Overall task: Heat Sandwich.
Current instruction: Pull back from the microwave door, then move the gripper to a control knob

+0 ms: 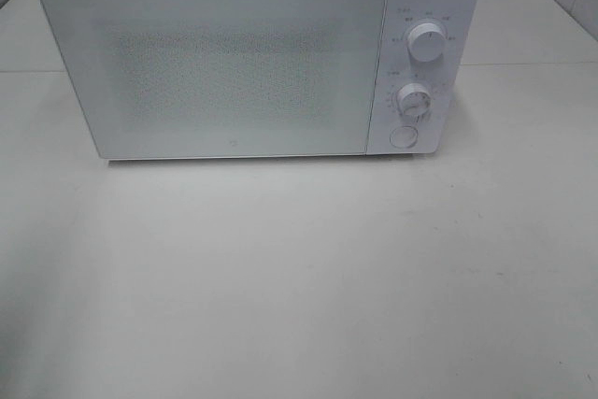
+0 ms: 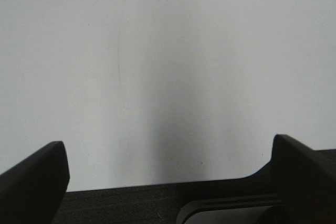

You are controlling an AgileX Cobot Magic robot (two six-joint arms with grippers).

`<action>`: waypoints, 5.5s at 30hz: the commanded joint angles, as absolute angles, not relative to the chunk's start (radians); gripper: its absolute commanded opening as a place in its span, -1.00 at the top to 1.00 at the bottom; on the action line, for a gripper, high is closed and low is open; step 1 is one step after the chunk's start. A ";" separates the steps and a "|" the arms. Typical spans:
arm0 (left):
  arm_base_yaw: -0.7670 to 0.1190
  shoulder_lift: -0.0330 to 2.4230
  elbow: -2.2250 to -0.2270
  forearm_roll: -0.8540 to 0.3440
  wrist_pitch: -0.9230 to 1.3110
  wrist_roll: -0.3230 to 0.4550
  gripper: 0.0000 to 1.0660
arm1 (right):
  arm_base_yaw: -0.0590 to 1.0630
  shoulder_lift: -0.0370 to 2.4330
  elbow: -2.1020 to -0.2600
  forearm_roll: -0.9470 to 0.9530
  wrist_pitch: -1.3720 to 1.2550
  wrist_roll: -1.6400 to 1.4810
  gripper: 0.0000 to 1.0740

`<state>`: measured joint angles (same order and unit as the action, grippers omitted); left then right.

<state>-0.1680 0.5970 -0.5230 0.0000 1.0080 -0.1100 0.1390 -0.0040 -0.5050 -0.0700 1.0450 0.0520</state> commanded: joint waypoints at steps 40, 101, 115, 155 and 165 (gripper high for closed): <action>-0.042 -0.035 -0.497 -0.013 1.036 -0.078 -0.83 | 0.135 -0.030 -0.504 -0.067 1.041 0.049 -0.42; -0.042 -0.031 -0.497 -0.014 1.036 -0.078 -0.83 | 0.135 0.164 -0.535 -0.067 0.865 0.056 -0.42; -0.042 -0.031 -0.497 -0.014 1.036 -0.078 -0.83 | 0.135 0.389 -0.516 -0.067 0.633 0.056 -0.42; -0.042 -0.031 -0.497 -0.013 1.036 -0.078 -0.83 | 0.141 1.104 -0.333 -0.050 -0.453 0.061 -0.42; -0.042 -0.031 -0.497 -0.013 1.036 -0.078 -0.83 | 0.141 1.264 -0.267 0.122 -0.744 -0.036 -0.42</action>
<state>-0.0440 -0.0050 -0.5000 0.0000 1.0400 -0.0780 0.1380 1.2670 -0.2680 0.1130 -0.7030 -0.0240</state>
